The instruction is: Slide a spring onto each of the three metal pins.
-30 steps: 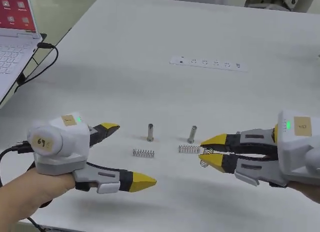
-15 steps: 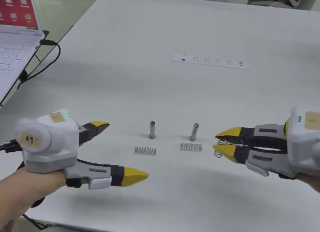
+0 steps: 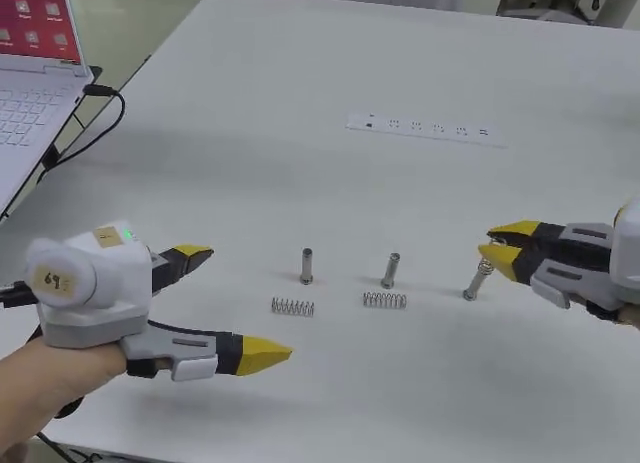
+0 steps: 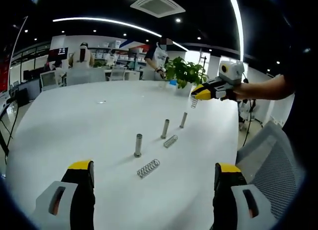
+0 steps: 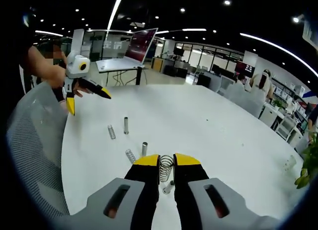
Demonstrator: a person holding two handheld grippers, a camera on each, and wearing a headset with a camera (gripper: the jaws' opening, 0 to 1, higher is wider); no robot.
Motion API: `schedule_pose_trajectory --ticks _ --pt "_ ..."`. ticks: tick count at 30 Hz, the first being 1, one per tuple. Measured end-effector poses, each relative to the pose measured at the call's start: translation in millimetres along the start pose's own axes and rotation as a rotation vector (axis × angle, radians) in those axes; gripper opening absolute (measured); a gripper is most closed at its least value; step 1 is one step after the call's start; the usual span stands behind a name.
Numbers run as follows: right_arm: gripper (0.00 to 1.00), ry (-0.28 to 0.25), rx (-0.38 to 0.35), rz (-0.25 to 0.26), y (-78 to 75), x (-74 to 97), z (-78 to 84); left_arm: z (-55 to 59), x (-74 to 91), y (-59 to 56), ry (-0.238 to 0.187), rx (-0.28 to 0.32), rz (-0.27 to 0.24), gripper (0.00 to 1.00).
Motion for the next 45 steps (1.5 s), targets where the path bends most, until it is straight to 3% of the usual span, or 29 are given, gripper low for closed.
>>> schedule_pose_trajectory --ticks 6,17,45 --pt "0.08 0.023 -0.068 0.047 -14.2 -5.8 9.3 -3.5 3.3 2.5 -0.013 -0.014 -0.019 0.98" --pt "0.08 0.045 -0.107 0.046 -16.2 -17.3 19.0 -1.5 5.9 6.0 -0.008 -0.002 -0.024 0.98" --pt "0.08 0.093 -0.113 0.023 -8.7 -28.7 36.5 6.2 9.7 5.5 0.0 0.019 -0.033 0.98"
Point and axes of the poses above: the centre of the closed fingertips' face, and the gripper's own axes: x roughly backward along the fingers, y roughly to its left, z roughly out of its underside, the point moved 5 cm from there along x, roughly backward along the fingers, and after that the axes turned 12 degrees about z, right-handed, at the moved point
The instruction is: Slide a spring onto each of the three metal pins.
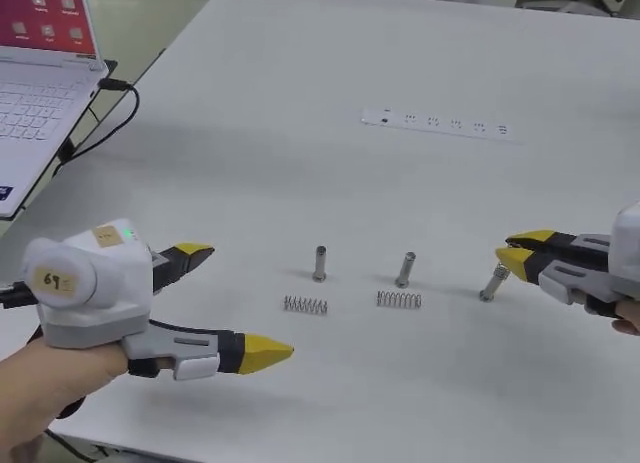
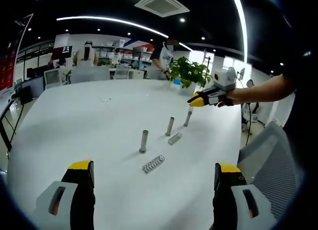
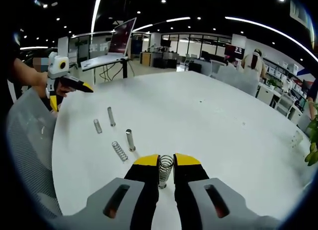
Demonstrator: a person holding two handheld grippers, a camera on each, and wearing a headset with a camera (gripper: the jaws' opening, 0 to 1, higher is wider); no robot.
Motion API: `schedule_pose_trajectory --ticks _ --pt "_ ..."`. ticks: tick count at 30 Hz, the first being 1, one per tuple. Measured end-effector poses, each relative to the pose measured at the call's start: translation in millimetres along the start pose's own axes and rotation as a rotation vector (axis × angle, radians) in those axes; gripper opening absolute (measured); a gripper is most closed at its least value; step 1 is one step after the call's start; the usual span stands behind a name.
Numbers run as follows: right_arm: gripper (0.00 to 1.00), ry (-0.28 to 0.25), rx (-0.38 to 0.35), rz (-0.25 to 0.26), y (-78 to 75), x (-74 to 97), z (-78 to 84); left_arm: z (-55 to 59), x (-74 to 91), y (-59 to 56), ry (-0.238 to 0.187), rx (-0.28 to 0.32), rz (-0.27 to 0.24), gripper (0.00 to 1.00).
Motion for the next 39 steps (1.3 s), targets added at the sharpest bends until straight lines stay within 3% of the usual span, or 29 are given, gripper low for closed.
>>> schedule_pose_trajectory --ticks 29,39 --pt "0.09 0.124 0.041 -0.029 10.0 -16.9 37.5 4.8 -3.1 -1.3 0.014 0.01 0.008 0.98" --pt "0.15 0.109 -0.003 -0.032 9.7 -13.1 33.3 4.4 -4.1 -1.7 0.014 0.009 0.015 0.98"
Point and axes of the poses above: the centre of the closed fingertips' face, and the gripper's own axes: x roughly backward along the fingers, y roughly to its left, z roughly out of its underside, the point moved 5 cm from there along x, roughly backward along the fingers, and after that the axes turned 12 degrees about z, right-handed, at the moved point
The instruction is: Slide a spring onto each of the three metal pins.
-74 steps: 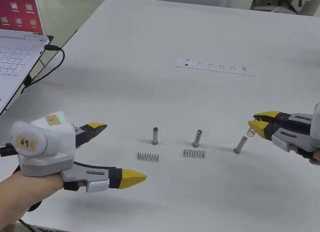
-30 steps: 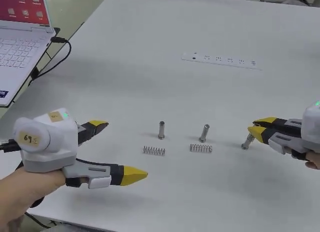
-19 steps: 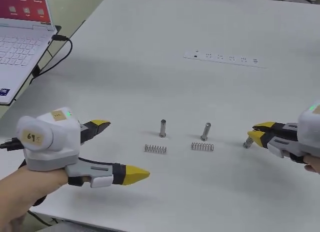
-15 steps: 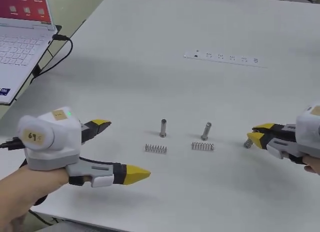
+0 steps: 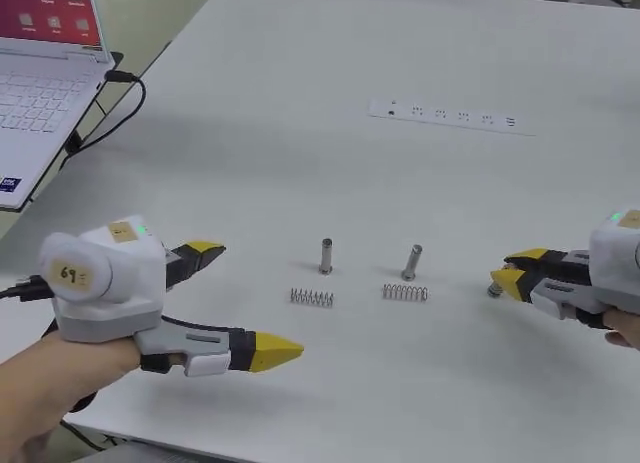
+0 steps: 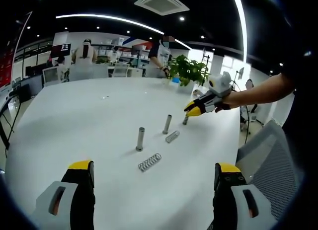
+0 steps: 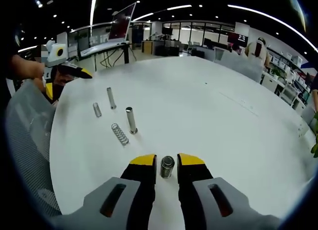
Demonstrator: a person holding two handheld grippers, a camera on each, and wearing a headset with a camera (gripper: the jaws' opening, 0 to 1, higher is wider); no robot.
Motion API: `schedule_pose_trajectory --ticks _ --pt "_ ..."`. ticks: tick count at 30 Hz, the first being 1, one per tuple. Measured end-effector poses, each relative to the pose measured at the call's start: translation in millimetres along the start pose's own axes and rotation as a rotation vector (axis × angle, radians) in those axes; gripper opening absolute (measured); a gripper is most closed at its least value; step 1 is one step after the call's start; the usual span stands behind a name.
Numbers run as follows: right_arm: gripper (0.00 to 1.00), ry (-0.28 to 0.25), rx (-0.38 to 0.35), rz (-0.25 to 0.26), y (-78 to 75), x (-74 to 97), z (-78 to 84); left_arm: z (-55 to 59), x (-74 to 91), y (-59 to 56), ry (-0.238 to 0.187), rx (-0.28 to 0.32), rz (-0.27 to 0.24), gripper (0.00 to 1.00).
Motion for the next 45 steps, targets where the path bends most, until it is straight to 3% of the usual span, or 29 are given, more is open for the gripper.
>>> schedule_pose_trajectory --ticks 7,23,33,45 --pt "0.21 -0.035 -0.014 0.008 0.9 13.9 -5.6 -2.7 -0.5 -0.4 0.001 -0.009 0.005 0.98" --pt "0.21 -0.122 0.022 -0.009 12.9 47.4 -20.2 -5.9 -4.2 -4.1 0.006 -0.019 0.02 0.98" --pt "0.21 -0.098 0.035 -0.049 25.4 55.3 1.8 -6.9 -2.1 -3.3 0.007 -0.018 0.02 0.98" --pt "0.21 -0.063 0.013 -0.062 32.0 58.4 21.9 -6.8 -4.1 -6.4 0.011 -0.02 0.033 0.98"
Point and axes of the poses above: the centre of the closed fingertips' face, and the gripper's own axes: x roughly backward along the fingers, y roughly to its left, z roughly out of its underside, the point moved 5 cm from there along x, roughly backward along the fingers, and after that the axes turned 12 degrees about z, right-handed, at the moved point
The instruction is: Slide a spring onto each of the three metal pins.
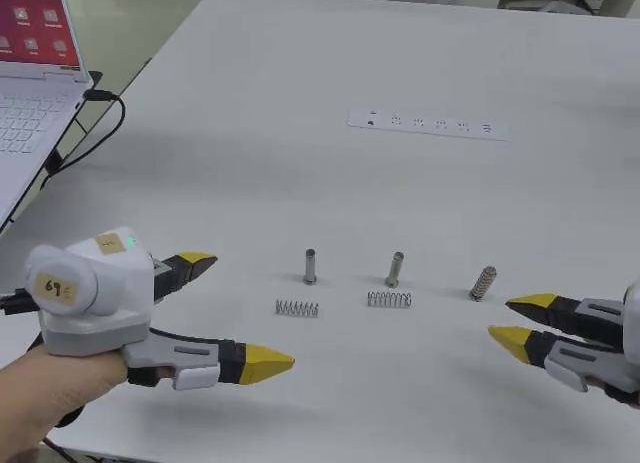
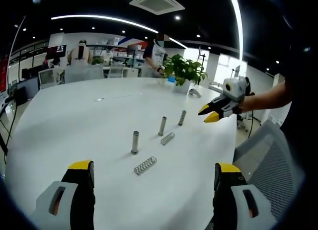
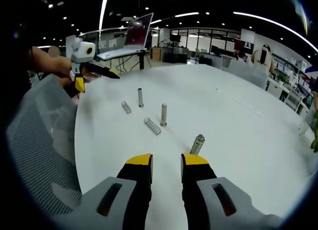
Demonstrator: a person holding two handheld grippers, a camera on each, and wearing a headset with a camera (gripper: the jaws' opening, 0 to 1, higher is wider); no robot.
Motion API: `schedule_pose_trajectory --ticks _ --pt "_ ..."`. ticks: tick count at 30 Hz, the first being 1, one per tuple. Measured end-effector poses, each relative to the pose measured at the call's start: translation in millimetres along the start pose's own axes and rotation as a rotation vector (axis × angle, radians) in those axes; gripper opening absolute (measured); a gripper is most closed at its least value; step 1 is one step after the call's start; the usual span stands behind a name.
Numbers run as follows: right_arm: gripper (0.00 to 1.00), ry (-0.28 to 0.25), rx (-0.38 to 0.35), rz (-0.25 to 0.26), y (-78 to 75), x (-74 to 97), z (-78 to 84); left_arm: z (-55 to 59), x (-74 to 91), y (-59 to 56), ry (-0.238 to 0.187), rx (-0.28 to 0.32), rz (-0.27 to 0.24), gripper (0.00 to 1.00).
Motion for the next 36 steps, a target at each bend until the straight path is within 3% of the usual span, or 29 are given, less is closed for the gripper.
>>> schedule_pose_trajectory --ticks 9,19,27,36 --pt "0.22 0.023 0.015 -0.027 9.2 0.6 7.1 1.6 2.0 0.9 0.004 0.005 -0.004 0.98" --pt "0.22 0.018 0.058 -0.052 15.1 -6.0 -2.6 2.0 1.9 1.1 0.005 0.007 -0.002 0.98" --pt "0.22 0.021 0.171 -0.116 27.5 -23.9 -11.3 3.5 1.3 0.0 0.01 0.011 0.005 0.97" --pt "0.21 0.011 0.25 -0.158 34.5 -47.0 -28.7 2.3 1.6 0.8 0.008 0.008 0.006 0.97"
Point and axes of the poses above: the centre of the closed fingertips' face, and the gripper's own axes: x roughly backward along the fingers, y roughly to its left, z roughly out of its underside, the point moved 5 cm from there along x, roughly backward along the fingers, and after that the axes turned 12 degrees about z, right-handed, at the moved point
